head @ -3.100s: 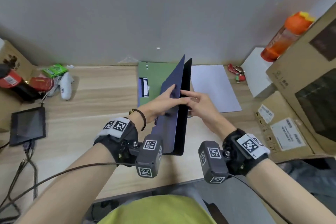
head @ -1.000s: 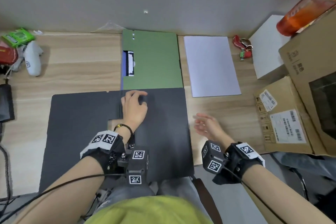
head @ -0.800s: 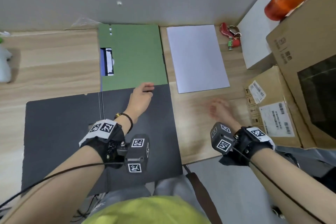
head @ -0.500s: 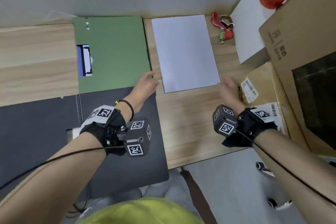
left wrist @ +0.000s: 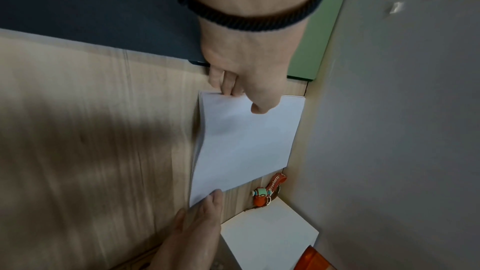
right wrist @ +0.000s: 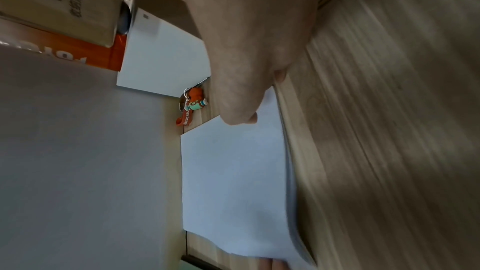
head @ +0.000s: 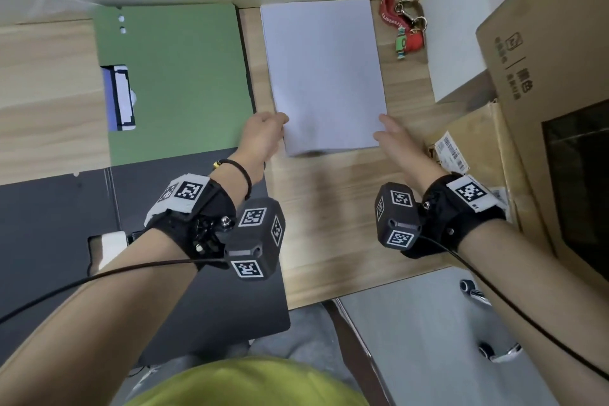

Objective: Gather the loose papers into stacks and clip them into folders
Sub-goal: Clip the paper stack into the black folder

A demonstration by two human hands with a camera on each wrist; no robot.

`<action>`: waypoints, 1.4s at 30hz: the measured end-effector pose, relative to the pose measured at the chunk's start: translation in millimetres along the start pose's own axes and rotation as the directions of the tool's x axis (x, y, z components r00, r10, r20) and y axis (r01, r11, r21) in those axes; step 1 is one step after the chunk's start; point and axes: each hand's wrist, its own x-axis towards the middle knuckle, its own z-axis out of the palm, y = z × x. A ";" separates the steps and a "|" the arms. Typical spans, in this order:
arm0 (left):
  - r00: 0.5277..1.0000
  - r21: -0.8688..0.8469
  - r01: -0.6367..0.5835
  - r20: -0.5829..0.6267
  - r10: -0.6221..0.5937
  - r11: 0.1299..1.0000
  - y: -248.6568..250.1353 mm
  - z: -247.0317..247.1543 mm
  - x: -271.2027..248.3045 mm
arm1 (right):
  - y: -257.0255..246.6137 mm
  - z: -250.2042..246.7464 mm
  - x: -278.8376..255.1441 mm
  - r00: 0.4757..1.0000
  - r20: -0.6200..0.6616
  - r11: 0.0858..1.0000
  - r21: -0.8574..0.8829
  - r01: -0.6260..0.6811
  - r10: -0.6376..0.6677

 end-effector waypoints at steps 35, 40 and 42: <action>0.930 0.212 -0.365 0.126 0.345 0.907 -6.4 -150.4 -99.8 | -44.7 88.3 -102.7 0.990 0.000 0.801 0.587 0.113 -0.140; 0.738 0.093 -0.667 -0.053 0.673 0.739 53.4 -198.1 -143.9 | -152.3 100.1 -160.9 0.794 -0.295 0.518 0.629 0.580 -0.531; 0.668 0.039 -0.740 -0.083 0.740 0.672 70.0 -211.9 -162.7 | -180.1 101.3 -177.7 0.731 -0.336 0.393 0.672 0.628 -0.594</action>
